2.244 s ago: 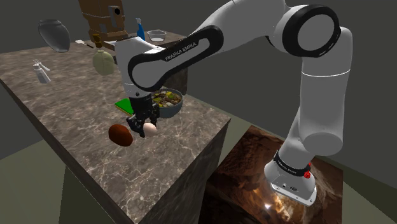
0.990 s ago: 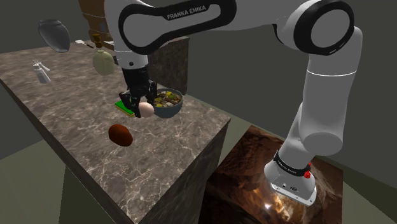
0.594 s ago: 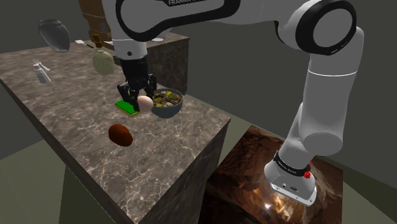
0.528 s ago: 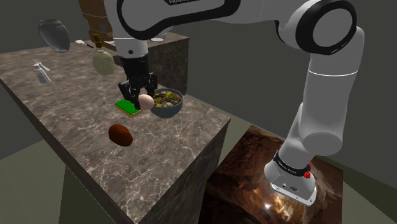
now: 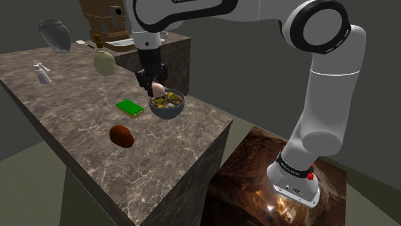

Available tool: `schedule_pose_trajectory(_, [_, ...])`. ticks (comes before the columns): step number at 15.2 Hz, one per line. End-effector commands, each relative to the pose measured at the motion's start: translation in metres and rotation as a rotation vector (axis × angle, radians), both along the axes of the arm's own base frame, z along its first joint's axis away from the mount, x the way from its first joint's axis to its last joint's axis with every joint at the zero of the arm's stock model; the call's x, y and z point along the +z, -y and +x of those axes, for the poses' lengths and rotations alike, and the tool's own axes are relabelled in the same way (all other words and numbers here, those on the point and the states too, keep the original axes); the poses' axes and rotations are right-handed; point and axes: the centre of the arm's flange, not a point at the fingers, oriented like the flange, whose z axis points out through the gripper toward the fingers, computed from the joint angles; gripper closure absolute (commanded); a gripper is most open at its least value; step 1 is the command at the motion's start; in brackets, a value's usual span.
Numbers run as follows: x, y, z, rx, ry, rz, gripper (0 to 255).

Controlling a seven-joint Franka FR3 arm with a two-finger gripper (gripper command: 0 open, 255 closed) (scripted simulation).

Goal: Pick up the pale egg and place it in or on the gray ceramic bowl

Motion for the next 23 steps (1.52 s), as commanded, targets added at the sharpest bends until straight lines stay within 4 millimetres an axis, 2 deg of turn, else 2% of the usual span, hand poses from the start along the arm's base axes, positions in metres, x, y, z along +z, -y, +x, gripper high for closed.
schedule_pose_trajectory(1, [0.002,0.028,0.015,0.001,0.000,0.000,255])
schedule_pose_trajectory(6, [0.002,0.091,0.048,0.001,0.000,0.000,255])
schedule_pose_trajectory(19, [-0.067,0.091,0.048,0.001,0.000,0.000,255])
schedule_pose_trajectory(23, [-0.067,0.091,0.048,0.001,0.000,0.000,255])
